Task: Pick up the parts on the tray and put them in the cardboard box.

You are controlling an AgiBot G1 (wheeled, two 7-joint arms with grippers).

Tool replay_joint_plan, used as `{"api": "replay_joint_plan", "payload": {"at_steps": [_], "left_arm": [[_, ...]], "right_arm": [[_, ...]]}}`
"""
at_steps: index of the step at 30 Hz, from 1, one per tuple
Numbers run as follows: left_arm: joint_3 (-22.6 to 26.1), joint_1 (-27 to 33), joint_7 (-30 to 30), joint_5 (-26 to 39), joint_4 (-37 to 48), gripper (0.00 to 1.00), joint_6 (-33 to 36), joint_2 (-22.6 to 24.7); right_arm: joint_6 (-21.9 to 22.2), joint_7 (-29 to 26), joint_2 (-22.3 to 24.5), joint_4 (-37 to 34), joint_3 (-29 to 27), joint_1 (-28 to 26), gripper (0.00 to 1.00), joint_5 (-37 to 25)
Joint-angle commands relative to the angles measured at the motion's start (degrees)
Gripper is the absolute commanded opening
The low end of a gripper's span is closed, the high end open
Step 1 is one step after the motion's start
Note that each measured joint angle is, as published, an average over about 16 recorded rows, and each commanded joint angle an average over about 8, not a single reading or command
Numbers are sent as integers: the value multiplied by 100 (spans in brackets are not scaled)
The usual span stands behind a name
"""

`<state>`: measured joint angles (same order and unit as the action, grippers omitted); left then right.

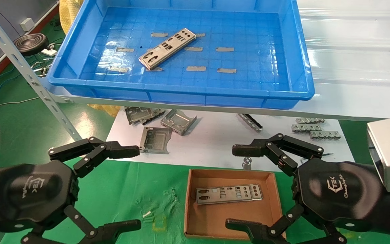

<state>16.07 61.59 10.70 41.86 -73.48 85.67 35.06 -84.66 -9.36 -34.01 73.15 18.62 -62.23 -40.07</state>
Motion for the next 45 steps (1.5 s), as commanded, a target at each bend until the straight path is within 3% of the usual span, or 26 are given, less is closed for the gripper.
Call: {"api": "replay_joint_plan", "payload": {"at_steps": [1, 45], "left_arm": [[0, 0, 0, 0, 0, 100, 0, 0], [0, 0, 0, 0, 0, 100, 0, 0]], "right_arm": [[0, 0, 0, 0, 0, 0, 100, 0], [0, 0, 0, 0, 0, 0, 100, 0]]}}
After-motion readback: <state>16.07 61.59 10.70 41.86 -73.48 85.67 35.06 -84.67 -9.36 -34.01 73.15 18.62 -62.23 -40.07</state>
